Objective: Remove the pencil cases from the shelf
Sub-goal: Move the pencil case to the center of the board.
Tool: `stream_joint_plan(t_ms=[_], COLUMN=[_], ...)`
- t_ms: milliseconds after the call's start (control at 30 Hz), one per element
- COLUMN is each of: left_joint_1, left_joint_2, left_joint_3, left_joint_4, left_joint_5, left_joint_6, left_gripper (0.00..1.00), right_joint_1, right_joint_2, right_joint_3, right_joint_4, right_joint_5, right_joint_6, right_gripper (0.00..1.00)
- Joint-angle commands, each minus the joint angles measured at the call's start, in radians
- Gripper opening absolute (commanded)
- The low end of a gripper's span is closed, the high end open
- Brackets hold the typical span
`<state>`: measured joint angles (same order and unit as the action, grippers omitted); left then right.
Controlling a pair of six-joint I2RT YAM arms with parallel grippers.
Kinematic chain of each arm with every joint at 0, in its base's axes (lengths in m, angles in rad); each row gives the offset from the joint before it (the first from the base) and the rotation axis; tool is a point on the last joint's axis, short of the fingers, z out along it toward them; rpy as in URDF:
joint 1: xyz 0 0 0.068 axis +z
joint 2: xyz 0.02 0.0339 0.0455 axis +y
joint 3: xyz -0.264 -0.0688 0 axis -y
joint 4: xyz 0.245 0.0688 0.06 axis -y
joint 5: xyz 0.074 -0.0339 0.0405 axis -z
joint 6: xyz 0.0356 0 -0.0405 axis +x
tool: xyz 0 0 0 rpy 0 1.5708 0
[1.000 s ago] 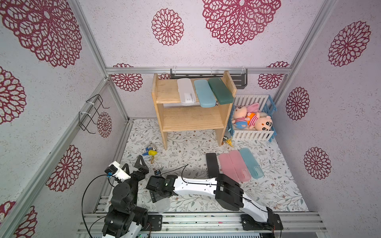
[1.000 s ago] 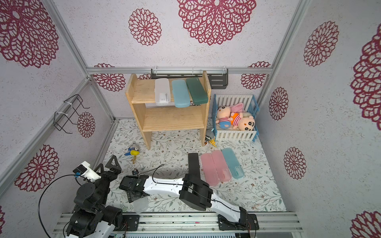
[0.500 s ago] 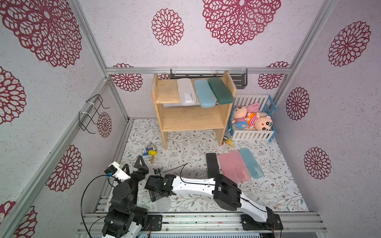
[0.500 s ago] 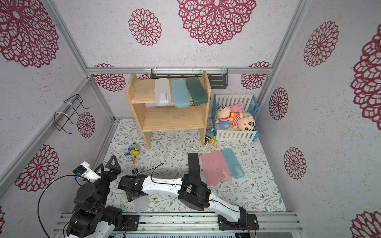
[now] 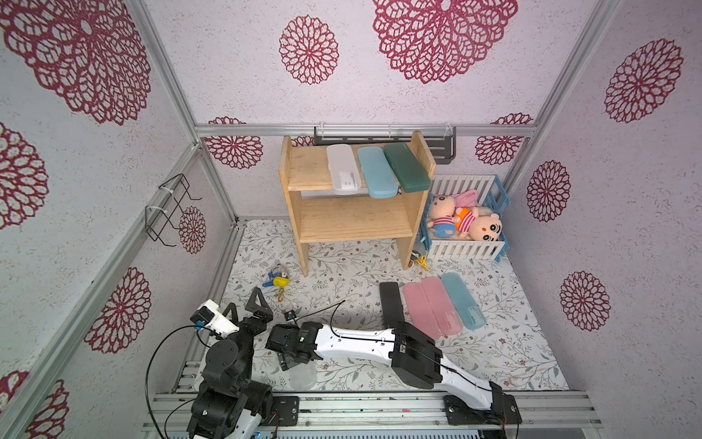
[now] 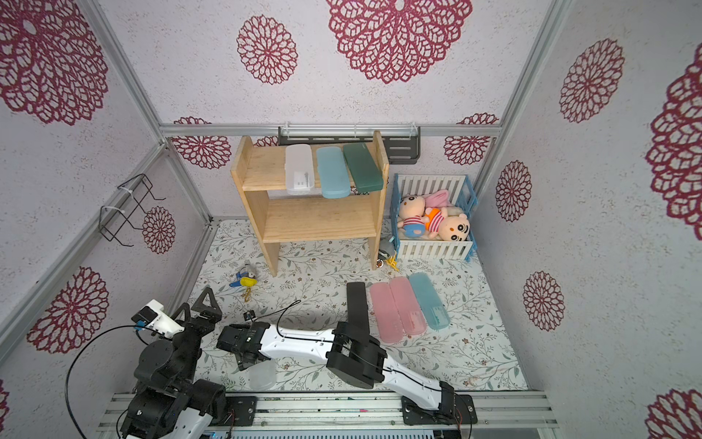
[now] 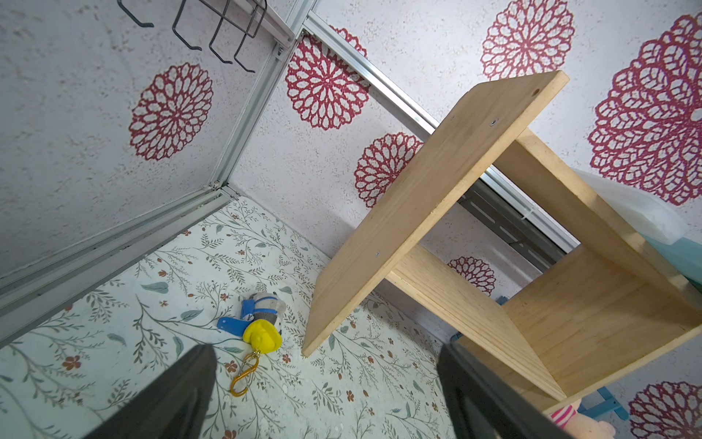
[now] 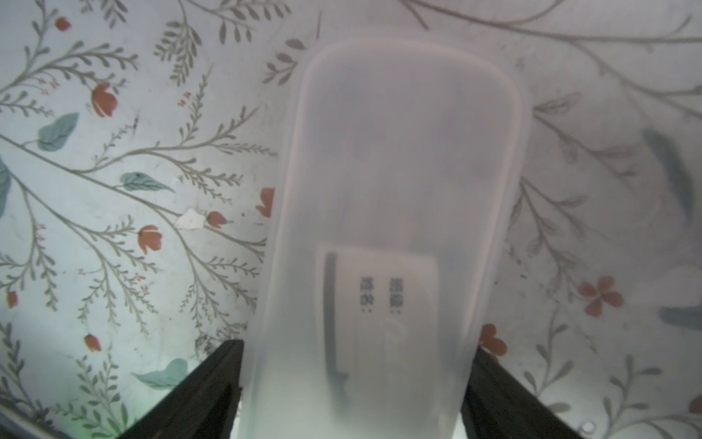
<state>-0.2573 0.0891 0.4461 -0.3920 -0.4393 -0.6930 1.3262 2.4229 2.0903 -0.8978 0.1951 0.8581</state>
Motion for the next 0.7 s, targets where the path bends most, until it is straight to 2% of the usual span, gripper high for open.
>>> stream_joint_plan(t_ms=[0, 100, 233, 367, 567, 667], left_joint_1=[-0.003, -0.003, -0.003, -0.002, -0.003, -0.003], left_joint_2=[-0.022, -0.036, -0.038, -0.025, 0.016, 0.03], left_joint_3=[0.017, 0.019, 0.022, 0.013, 0.008, 0.011], left_joint_4=[-0.039, -0.044, -0.051, -0.03, -0.002, 0.006], left_joint_5=[-0.018, -0.024, -0.028, -0.014, 0.02, 0.029], left_joint_6=[-0.001, 0.004, 0.003, -0.016, -0.048, -0.053], left_gripper=[0.97, 0.97, 0.97, 0.97, 0.97, 0.97], right_joint_1=[-0.008, -0.027, -0.073, -0.158, -0.273, -0.321], right_joint_2=[0.051, -0.004, -0.141, -0.26, -0.356, -0.366], right_joint_3=[-0.029, -0.118, -0.331, -0.493, -0.64, -0.659], right_joint_4=[-0.071, -0.03, 0.087, 0.168, 0.247, 0.256], right_joint_5=[0.008, 0.015, 0.021, 0.033, 0.03, 0.035], right_joint_6=[0.012, 0.011, 0.009, -0.013, -0.059, -0.09], right_gripper=[0.87, 0.85, 0.82, 0.82, 0.82, 0.83])
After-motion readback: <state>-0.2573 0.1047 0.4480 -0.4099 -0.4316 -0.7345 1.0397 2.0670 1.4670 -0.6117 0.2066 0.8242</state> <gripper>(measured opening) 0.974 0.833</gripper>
